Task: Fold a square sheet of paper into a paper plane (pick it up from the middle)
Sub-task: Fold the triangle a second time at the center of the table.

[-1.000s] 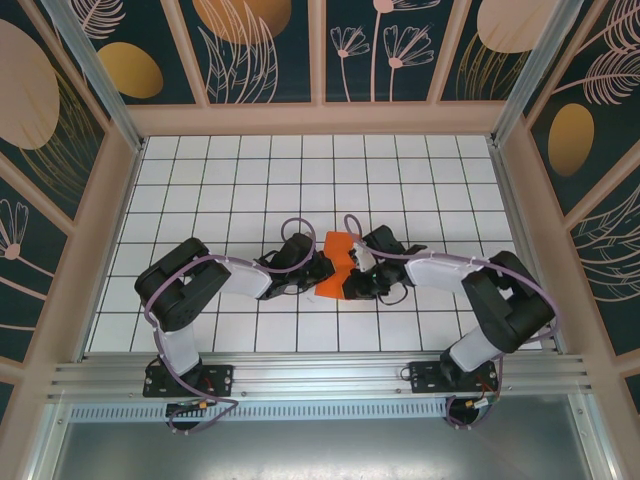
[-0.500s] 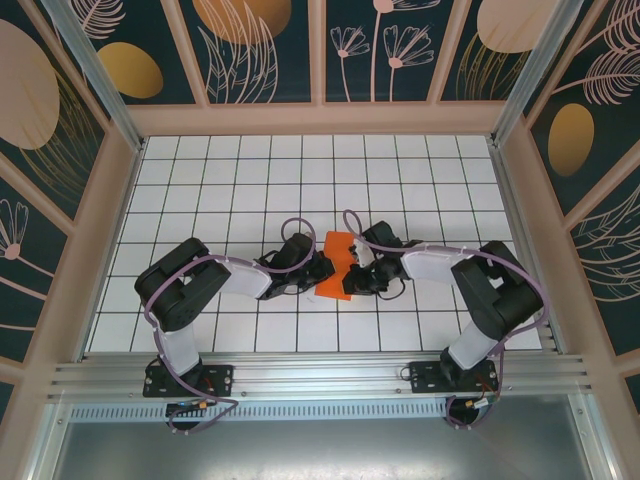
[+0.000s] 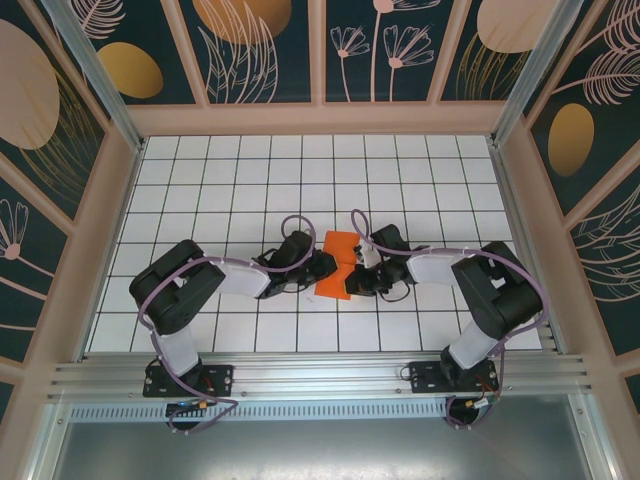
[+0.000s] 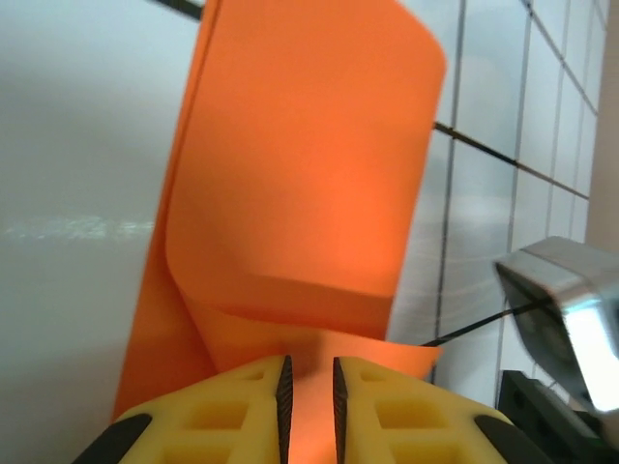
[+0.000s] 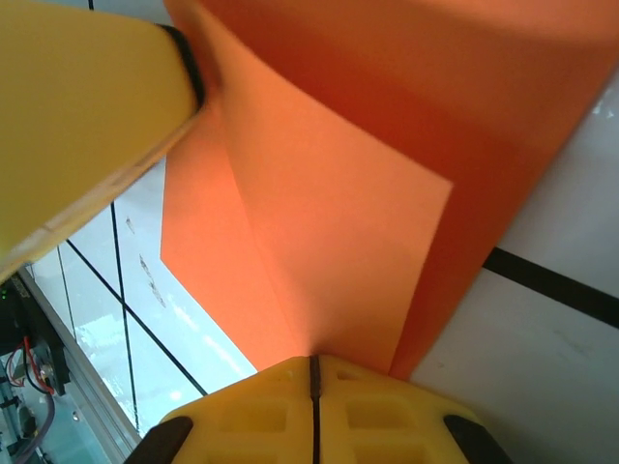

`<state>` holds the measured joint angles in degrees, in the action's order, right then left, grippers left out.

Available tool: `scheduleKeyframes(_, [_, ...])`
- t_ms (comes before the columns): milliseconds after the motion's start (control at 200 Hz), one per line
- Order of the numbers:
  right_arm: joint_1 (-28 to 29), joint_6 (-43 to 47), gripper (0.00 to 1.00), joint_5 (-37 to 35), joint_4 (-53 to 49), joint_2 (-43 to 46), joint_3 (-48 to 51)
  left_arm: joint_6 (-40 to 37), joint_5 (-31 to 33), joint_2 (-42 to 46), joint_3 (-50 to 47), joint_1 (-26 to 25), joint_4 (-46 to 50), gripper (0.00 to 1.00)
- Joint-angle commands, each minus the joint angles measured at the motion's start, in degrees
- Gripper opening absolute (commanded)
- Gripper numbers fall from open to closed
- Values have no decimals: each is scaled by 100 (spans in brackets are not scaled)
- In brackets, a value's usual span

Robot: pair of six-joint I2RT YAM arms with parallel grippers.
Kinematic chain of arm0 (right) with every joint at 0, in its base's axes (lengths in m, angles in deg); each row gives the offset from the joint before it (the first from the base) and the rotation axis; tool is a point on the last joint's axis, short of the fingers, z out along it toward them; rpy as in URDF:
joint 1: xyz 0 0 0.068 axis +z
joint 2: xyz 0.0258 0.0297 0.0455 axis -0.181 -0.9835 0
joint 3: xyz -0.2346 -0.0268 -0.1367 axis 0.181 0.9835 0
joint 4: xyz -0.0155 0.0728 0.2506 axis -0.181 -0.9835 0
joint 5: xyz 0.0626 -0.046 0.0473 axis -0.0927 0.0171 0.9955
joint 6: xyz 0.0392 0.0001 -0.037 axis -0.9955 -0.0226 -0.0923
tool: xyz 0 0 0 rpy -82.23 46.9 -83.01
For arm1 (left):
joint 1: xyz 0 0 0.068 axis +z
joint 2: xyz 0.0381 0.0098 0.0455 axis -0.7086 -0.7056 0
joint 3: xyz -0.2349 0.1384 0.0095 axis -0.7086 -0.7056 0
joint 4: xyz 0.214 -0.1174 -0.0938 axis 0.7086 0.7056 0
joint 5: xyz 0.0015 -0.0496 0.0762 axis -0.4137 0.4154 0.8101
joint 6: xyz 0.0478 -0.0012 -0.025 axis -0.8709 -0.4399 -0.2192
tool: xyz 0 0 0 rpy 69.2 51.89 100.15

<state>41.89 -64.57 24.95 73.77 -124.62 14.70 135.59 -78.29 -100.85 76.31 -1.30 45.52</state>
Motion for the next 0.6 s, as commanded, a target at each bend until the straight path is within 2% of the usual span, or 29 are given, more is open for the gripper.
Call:
scheduleKeyframes(0, [22, -55, 8, -344, -262, -234, 238, -125, -172, 312, -23, 52, -216, 21])
scheduleKeyframes(195, [20, -80, 6, -383, -256, -226, 210, 196, -746, 140, -190, -24, -813, 13])
scheduleKeyframes(590, [24, -82, 6, -437, -275, -180, 190, 310, -629, -250, -46, -183, -406, 12])
